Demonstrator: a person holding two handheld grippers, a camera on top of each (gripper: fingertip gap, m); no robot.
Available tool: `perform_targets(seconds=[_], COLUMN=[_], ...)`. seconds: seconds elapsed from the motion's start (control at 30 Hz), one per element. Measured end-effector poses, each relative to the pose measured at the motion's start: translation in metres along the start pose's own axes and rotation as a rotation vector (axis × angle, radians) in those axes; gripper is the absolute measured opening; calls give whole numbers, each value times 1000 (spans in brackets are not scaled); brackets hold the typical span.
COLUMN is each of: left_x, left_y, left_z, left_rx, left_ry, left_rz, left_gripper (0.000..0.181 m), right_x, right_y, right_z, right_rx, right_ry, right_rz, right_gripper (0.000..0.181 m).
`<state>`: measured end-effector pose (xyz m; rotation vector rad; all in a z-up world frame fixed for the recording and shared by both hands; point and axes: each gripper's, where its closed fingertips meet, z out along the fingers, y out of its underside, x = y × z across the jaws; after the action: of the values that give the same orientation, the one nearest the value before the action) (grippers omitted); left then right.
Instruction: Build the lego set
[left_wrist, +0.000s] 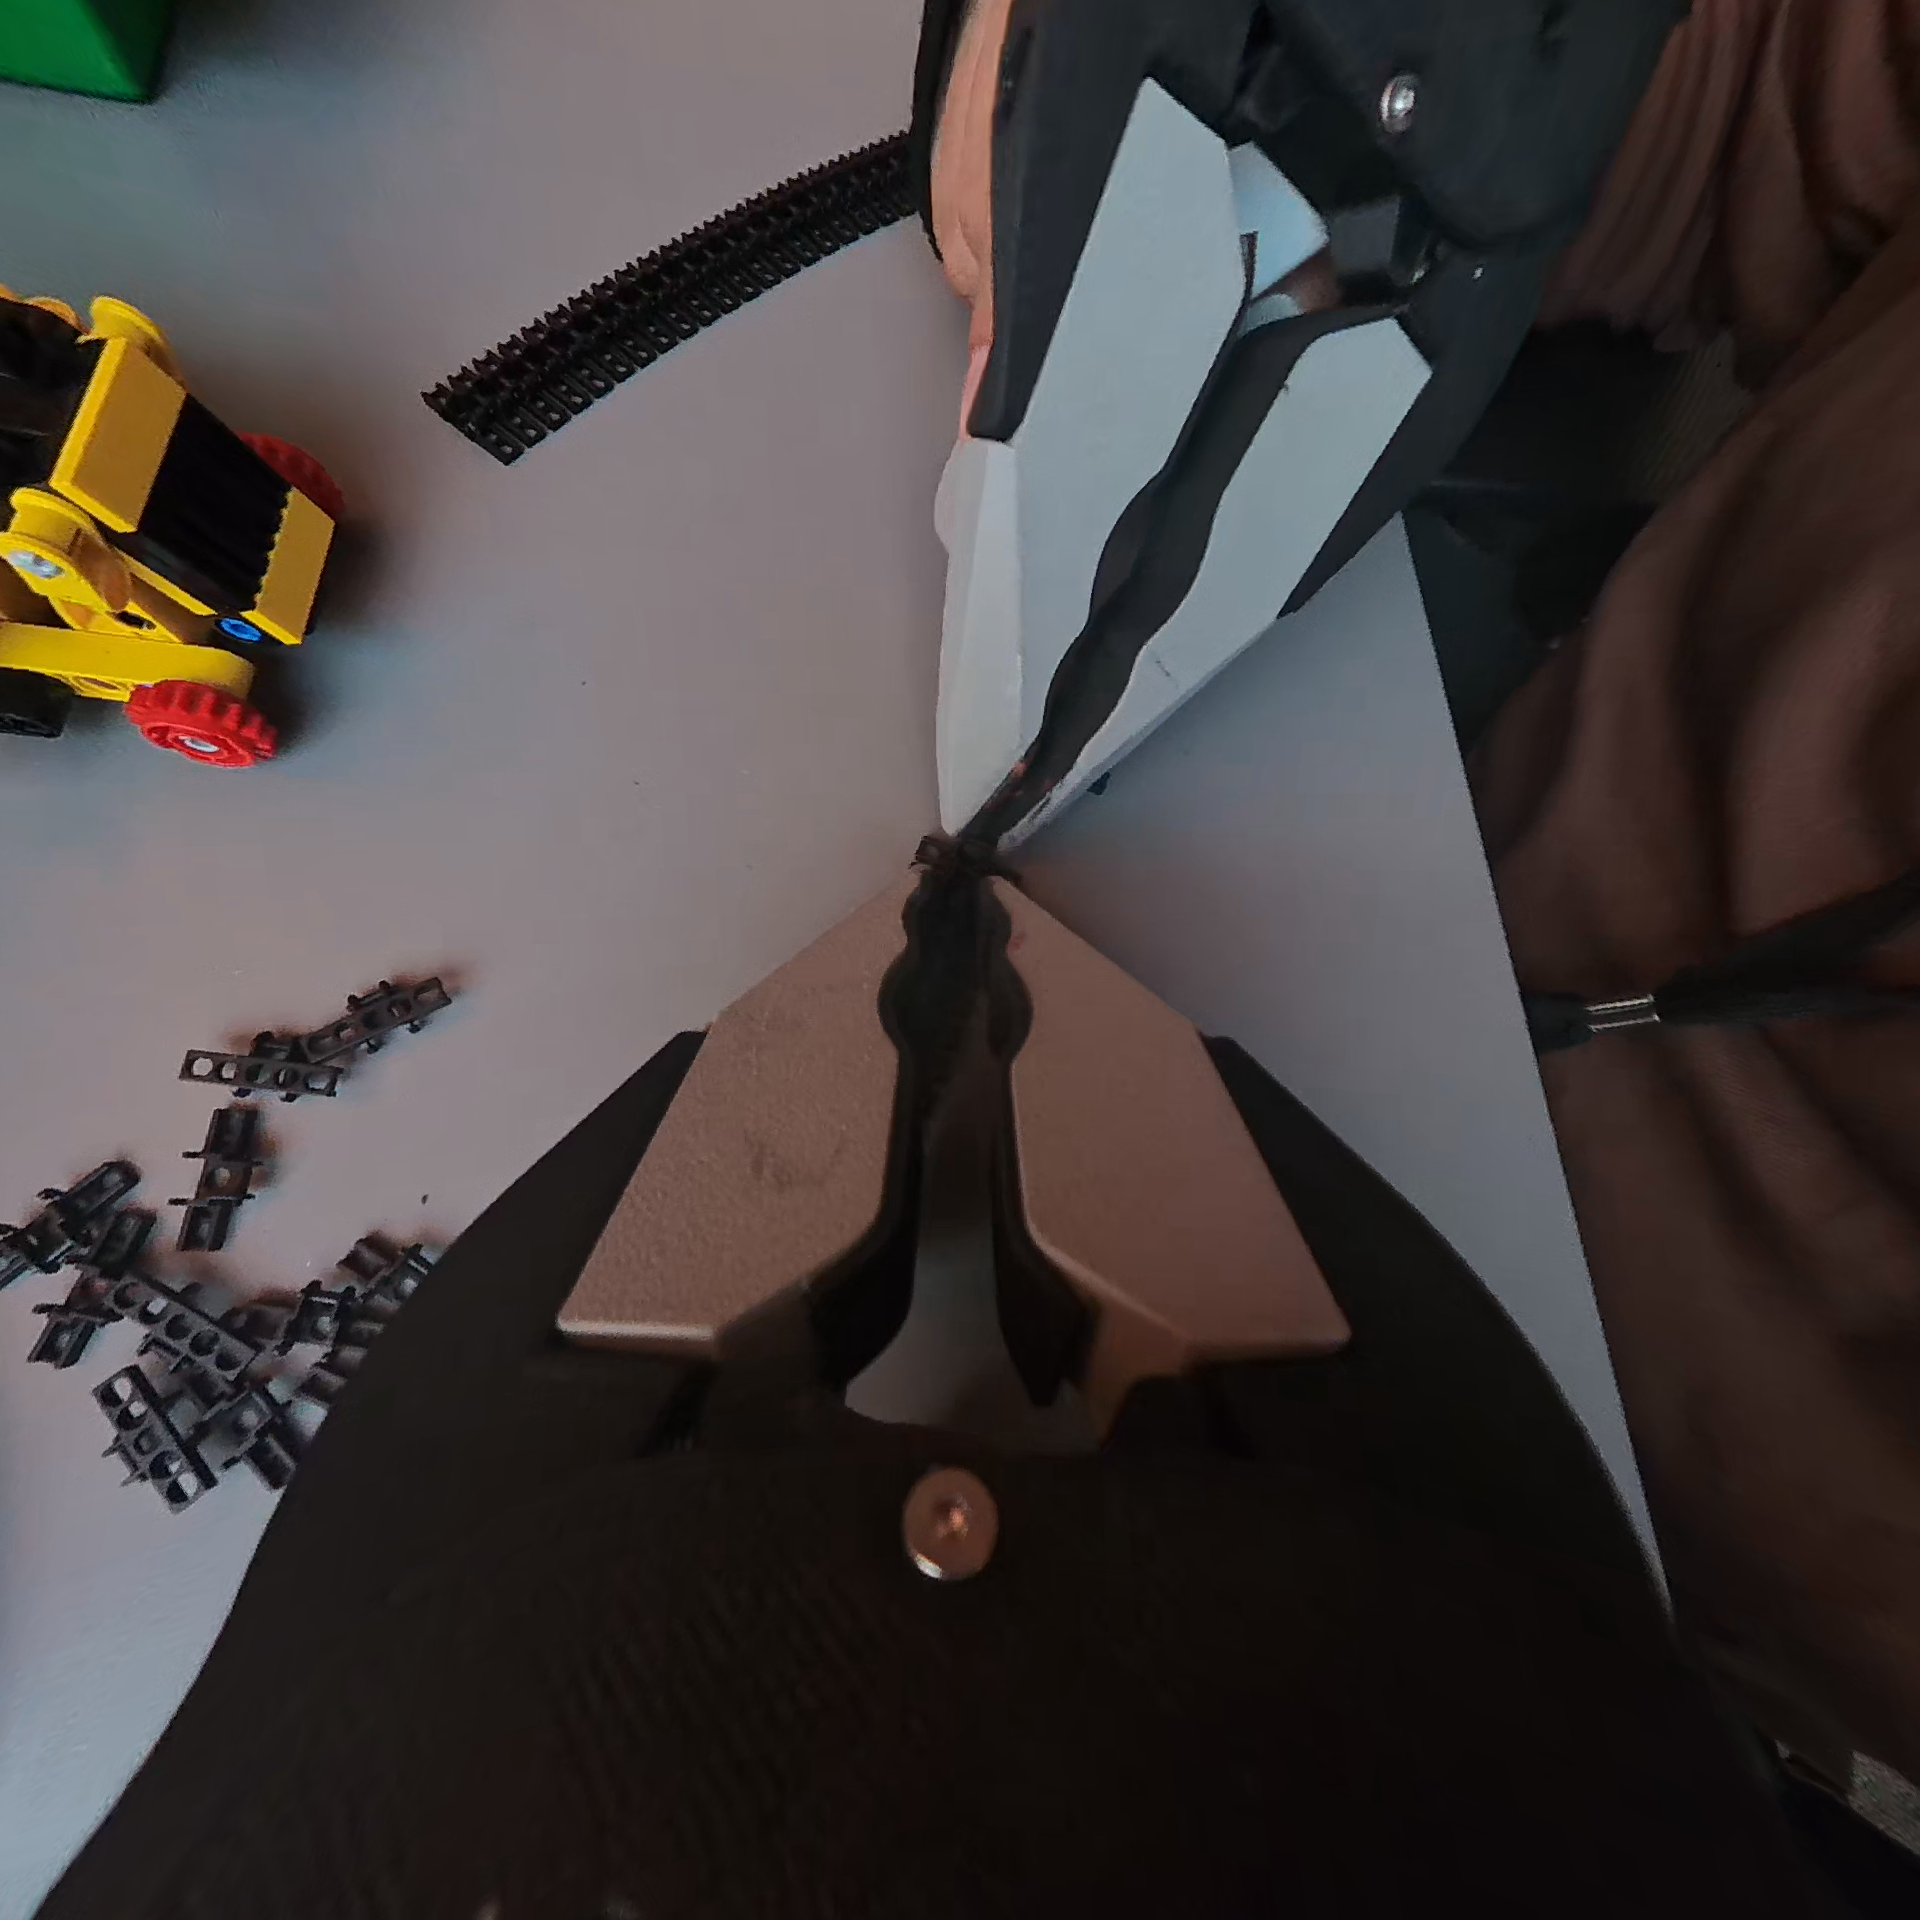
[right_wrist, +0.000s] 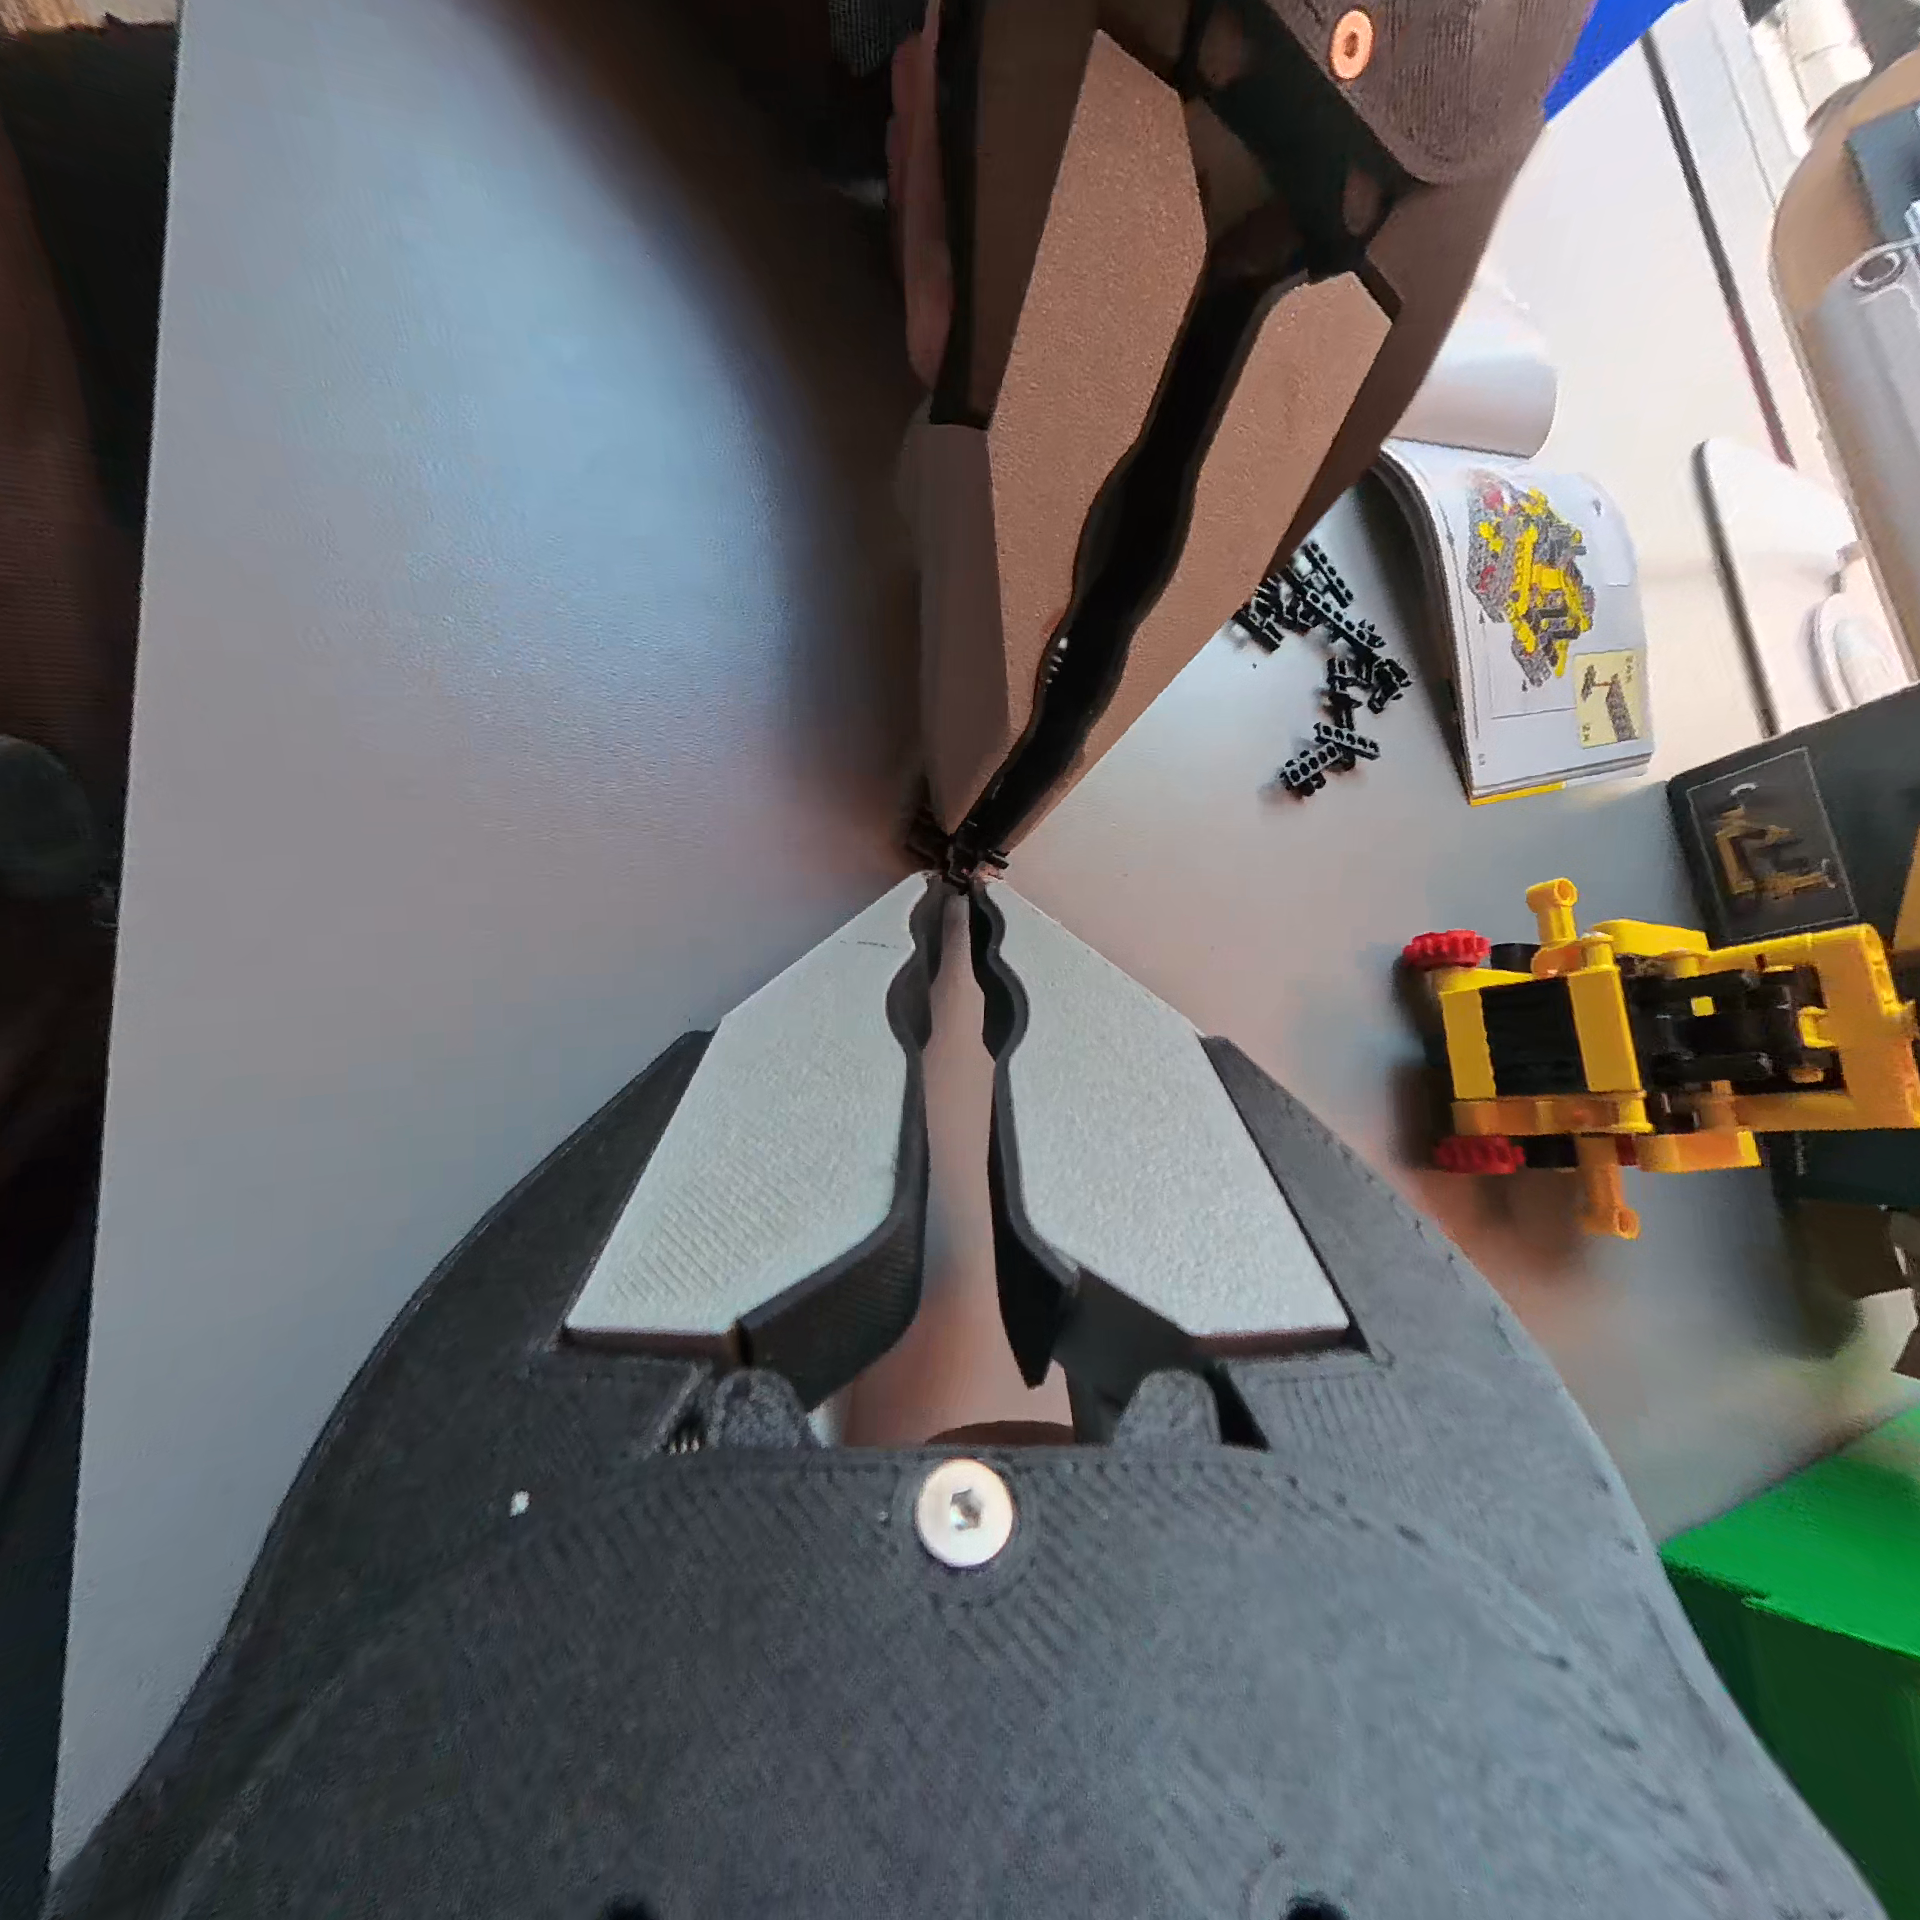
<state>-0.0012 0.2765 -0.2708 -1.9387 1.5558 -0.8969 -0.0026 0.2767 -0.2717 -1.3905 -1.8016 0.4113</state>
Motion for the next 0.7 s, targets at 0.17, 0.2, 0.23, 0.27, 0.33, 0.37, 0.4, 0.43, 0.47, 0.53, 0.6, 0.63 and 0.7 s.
perform_targets(seconds=[0.17,0.2,0.23,0.27,0.33,0.37,0.4,0.43,0.47,0.53,0.6,0.63,0.7], left_x=[0,0,0,0,0,0,1,1,1,1,2,2,3], left_y=[0,0,0,0,0,0,0,1,1,1,1,0,0], left_z=[0,0,0,0,0,0,0,-1,-1,-1,-1,-2,-3], left_rx=[0,0,0,0,0,1,0,-1,-1,-1,1,5,14], left_ry=[-11,-11,-11,-11,-11,-11,-6,-3,2,8,17,24,37], left_rz=[9,9,8,9,9,9,9,8,4,-2,-8,-12,-17], left_gripper=[4,4,4,4,4,4,4,4,4,4,4,3,1], right_x=[5,6,6,5,3,2,2,2,1,1,1,1,0], right_y=[-11,-12,-14,-14,-11,-7,-4,-4,-4,-4,-4,-4,-3], right_z=[-11,-12,-12,-11,-4,-1,1,2,2,2,2,2,2], right_rx=[102,113,117,112,67,33,11,11,12,13,14,13,14], right_ry=[-35,-41,-41,-43,-39,-37,-28,-21,-19,-15,-3,0,14], right_rz=[108,121,126,125,108,94,78,60,50,36,15,8,-30], right_gripper=[0,0,0,0,0,0,0,0,0,0,0,0,0])
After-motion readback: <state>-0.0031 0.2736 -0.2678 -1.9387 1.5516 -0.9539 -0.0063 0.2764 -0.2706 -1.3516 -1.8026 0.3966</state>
